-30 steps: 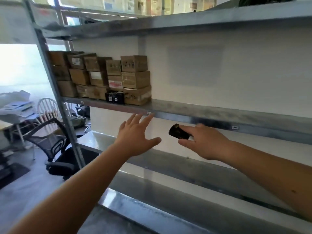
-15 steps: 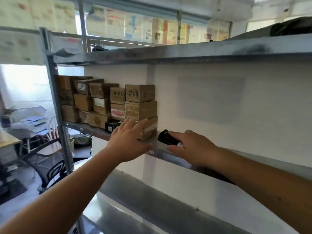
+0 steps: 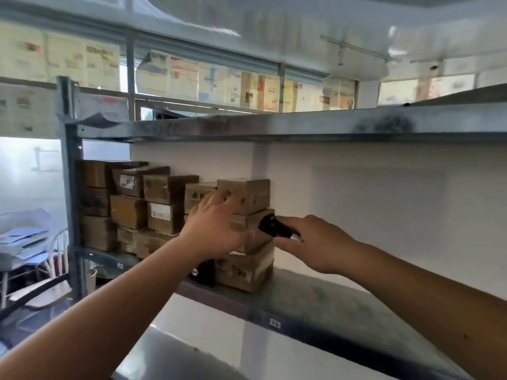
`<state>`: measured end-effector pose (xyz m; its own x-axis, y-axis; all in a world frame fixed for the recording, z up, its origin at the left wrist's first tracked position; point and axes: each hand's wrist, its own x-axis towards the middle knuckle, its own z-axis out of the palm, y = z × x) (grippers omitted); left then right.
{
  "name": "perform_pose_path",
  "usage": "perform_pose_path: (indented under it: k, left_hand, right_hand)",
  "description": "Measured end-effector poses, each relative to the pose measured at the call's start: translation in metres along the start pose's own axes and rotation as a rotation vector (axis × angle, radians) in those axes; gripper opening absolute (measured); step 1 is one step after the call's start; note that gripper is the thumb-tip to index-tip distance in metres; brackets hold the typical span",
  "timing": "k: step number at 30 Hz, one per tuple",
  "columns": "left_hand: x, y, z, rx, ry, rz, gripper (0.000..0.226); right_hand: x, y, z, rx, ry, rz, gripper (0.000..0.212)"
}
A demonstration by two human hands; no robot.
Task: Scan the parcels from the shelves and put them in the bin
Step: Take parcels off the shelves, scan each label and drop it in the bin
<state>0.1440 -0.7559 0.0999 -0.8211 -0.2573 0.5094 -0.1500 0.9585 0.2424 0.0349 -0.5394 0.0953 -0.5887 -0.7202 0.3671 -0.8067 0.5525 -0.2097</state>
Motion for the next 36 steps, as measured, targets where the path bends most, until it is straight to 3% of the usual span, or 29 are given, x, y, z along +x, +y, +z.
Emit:
perform_pose_path:
  k: [6,11,19,24,29,36]
  left_hand:
    - [0.065,-0.038,-0.022,-0.086,0.041,0.106,0.092]
    - [0.11,-0.057,-0.024,-0.232,-0.015,0.13,0.083]
    - [0.133,-0.048,-0.013,-0.038,-0.01,0.179,0.075]
    - [0.141,-0.035,-0.012,-0.308,0.027,0.242,0.069]
    - [0.145,-0.028,-0.003,-0.471,0.008,0.184,0.053]
    - [0.163,-0.024,-0.001,-0.728,-0.223,0.003,0.074]
  right_hand:
    - [0.05,-0.016,-0.007,0.003,0.063,0.104,0.052]
    - [0.072,-0.021,-0.009,-0.017,0.095,0.21,0.053]
    - [0.09,-0.026,-0.004,-0.053,0.112,0.362,0.057]
    - [0.088,-0.02,-0.006,-0.051,0.125,0.428,0.057]
    - [0.076,-0.002,-0.005,-0.06,0.139,0.517,0.058]
    - [0.077,0.0,-0.01,-0.041,0.126,0.539,0.056]
